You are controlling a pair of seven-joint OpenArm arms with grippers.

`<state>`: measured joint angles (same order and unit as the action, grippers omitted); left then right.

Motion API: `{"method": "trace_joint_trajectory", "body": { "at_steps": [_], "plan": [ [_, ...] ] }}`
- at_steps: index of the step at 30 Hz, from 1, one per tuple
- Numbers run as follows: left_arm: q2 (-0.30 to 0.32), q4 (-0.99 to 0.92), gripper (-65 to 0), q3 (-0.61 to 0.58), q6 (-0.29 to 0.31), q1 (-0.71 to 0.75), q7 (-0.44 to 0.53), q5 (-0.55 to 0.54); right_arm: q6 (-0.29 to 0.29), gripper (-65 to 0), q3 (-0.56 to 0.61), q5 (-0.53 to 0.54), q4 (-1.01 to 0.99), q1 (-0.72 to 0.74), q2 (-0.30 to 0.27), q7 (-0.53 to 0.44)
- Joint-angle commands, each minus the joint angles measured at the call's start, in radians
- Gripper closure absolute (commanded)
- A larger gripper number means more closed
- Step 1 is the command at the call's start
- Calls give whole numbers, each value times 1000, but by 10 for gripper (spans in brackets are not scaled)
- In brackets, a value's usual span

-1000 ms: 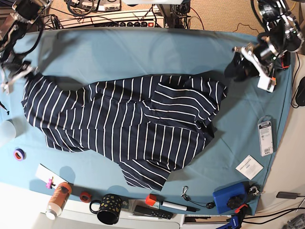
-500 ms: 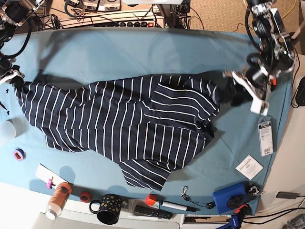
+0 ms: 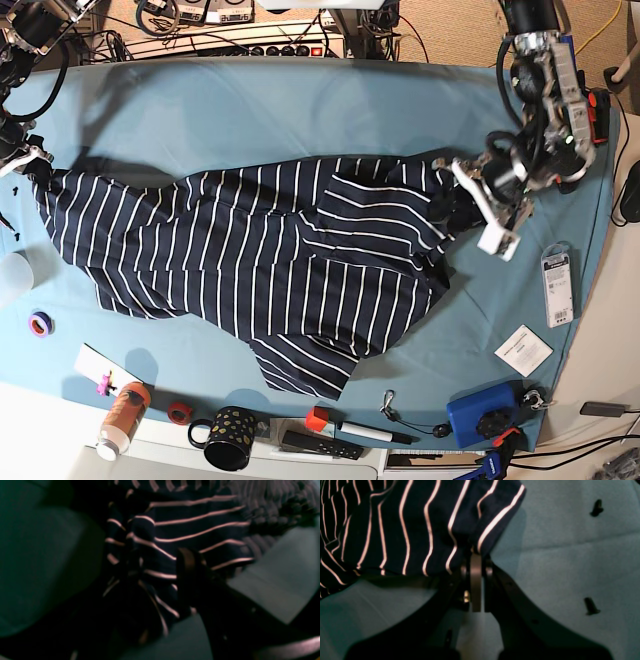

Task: Layout the t-shirt on the table in an organized manner, then fold the t-shirt properly
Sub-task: 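Grasp the shirt's shoulder fold with the left gripper, then pull the shoulder fold with the left gripper away from the right gripper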

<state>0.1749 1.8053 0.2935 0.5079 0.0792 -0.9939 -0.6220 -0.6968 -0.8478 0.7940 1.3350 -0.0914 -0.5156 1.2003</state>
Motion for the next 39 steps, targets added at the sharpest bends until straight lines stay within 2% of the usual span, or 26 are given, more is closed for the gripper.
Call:
{"method": "trace_joint_trajectory", "body": {
  "at_steps": [1,3,5,8,10,15,20,22,24,25,27,31,36,39],
  "plan": [
    [8,11,-249,-6,-1,-23,22,-15,-1,0,-4,16,16,11,-31,-15],
    [8,2,-249,-17,-19,-29,22,-3,-1,0,-4,17,16,11,-31,-1],
    [8,-11,-249,-28,-33,-29,23,59,-1,0,-4,16,16,11,-31,8],
    [8,-23,-250,-34,-116,-29,22,188,-1,0,-4,17,16,11,-31,8],
    [9,-23,-250,-34,-125,-29,21,211,-1,0,-4,18,16,11,-31,7],
    [8,-23,-250,-34,-124,-29,-20,207,-1,0,-4,17,16,11,-31,11],
    [8,-24,-246,-36,-123,-12,-56,80,-1,0,-4,17,16,11,-31,15],
    [8,-24,-178,-36,-124,-10,-62,60,-1,0,-4,16,16,11,-31,16],
    [9,-23,-24,-35,-124,-10,-61,65,-1,0,-4,16,16,11,-33,14],
    [9,-23,0,-35,-124,-11,-59,76,-1,0,-4,12,16,11,-34,11],
    [13,-23,0,-33,-124,-16,-53,122,-1,0,-4,-18,16,11,-47,-16],
    [55,-23,0,19,-179,-30,-52,154,-1,0,-4,-134,10,11,-96,-124],
    [119,-23,0,112,-172,-20,-51,70,-1,0,-4,-155,-28,11,-179,-137],
    [133,-23,0,122,-167,1,-78,-7,-1,0,-4,-153,-39,11,-185,-98]
  ]
}}
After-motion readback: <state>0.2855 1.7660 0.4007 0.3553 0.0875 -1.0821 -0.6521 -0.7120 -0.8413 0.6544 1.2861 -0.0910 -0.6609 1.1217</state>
